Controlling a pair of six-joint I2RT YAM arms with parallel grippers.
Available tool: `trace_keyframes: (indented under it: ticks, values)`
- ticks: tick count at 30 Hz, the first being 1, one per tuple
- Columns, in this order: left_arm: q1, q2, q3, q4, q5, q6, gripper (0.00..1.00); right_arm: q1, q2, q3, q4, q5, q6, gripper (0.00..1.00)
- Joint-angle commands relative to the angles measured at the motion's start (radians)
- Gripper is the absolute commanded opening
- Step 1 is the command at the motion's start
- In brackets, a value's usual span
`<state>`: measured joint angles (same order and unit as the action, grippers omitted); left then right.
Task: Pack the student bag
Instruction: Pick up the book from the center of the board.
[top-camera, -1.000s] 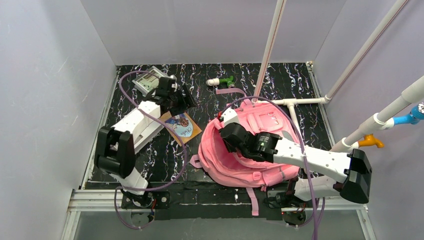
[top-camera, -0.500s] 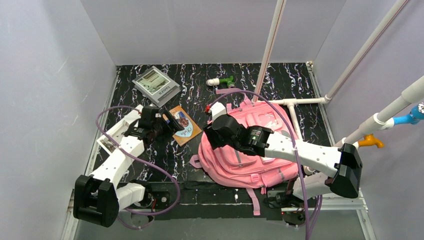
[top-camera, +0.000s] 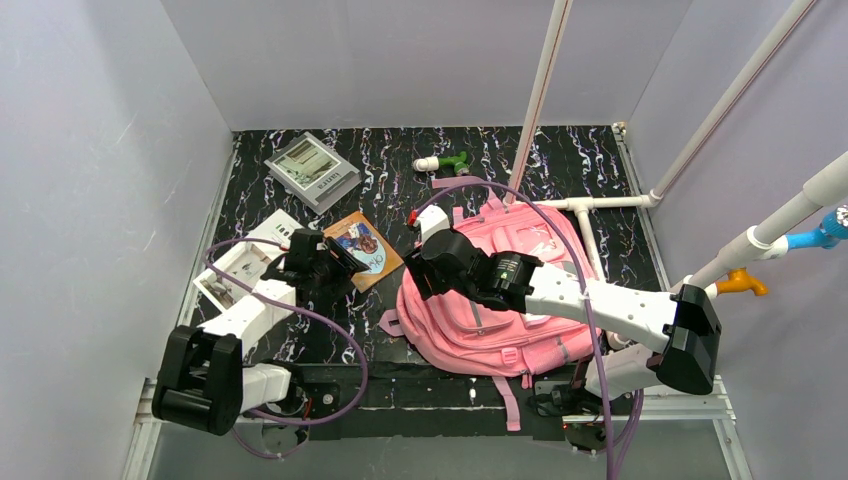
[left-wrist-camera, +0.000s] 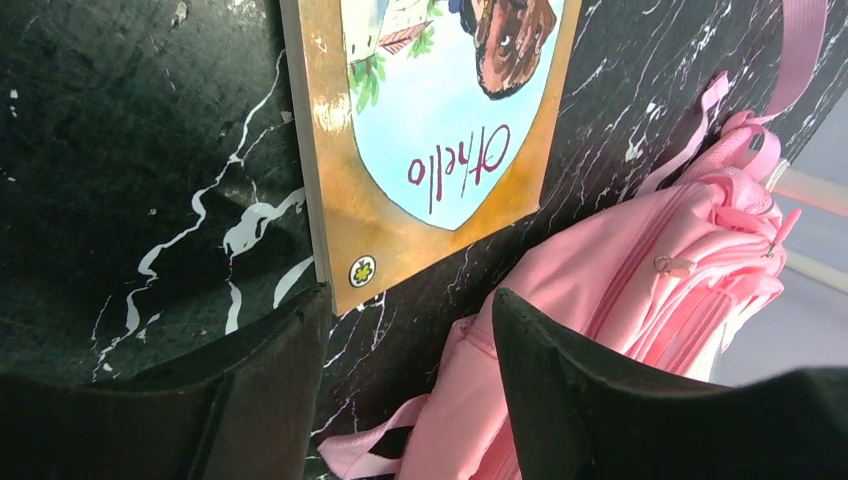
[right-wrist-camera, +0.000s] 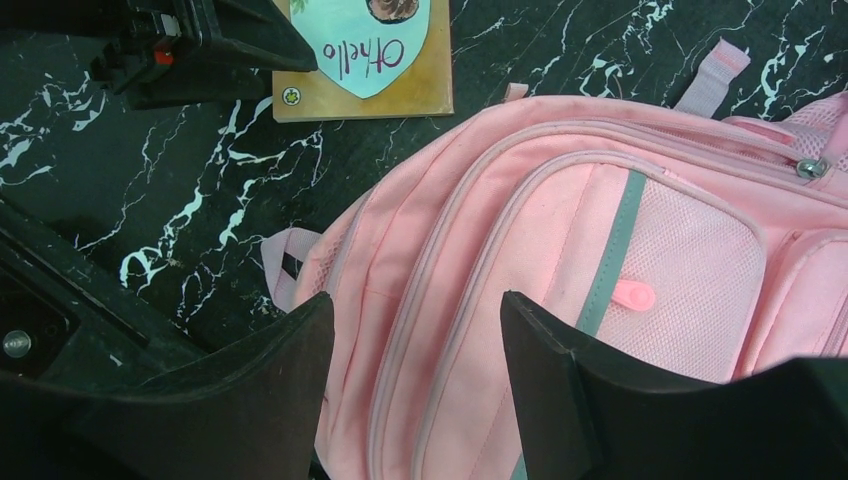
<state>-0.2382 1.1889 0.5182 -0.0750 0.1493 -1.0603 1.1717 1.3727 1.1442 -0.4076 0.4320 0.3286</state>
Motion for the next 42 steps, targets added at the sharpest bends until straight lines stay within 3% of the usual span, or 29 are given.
trace_keyframes:
  ticks: [1,12,17,21,26,34,42]
  values:
    - [0.005,0.016,-0.005,0.046,-0.009,-0.026,0.58,-0.004,-0.005,0.007,0.047,0.02,-0.026,0.7]
    - [0.005,-0.013,0.025,-0.112,-0.085,0.021,0.66,-0.004,0.059,0.029,0.095,0.007,-0.039,0.71]
    - [0.005,0.014,-0.016,0.003,-0.044,0.008,0.64,-0.027,0.146,0.104,0.135,-0.037,-0.02,0.7]
    - [0.005,0.036,-0.03,0.061,-0.021,-0.012,0.6,-0.118,0.234,0.165,0.207,-0.155,0.031,0.72]
    - [0.005,0.04,-0.042,0.062,-0.028,-0.016,0.57,-0.259,0.427,0.263,0.283,-0.329,0.101,0.58]
    - [0.008,0.078,-0.058,0.097,-0.035,-0.012,0.54,-0.322,0.75,0.577,0.171,-0.374,0.042,0.52]
    - [0.008,0.118,-0.048,0.124,-0.029,0.002,0.49,-0.371,0.864,0.606,0.191,-0.474,0.073,0.46]
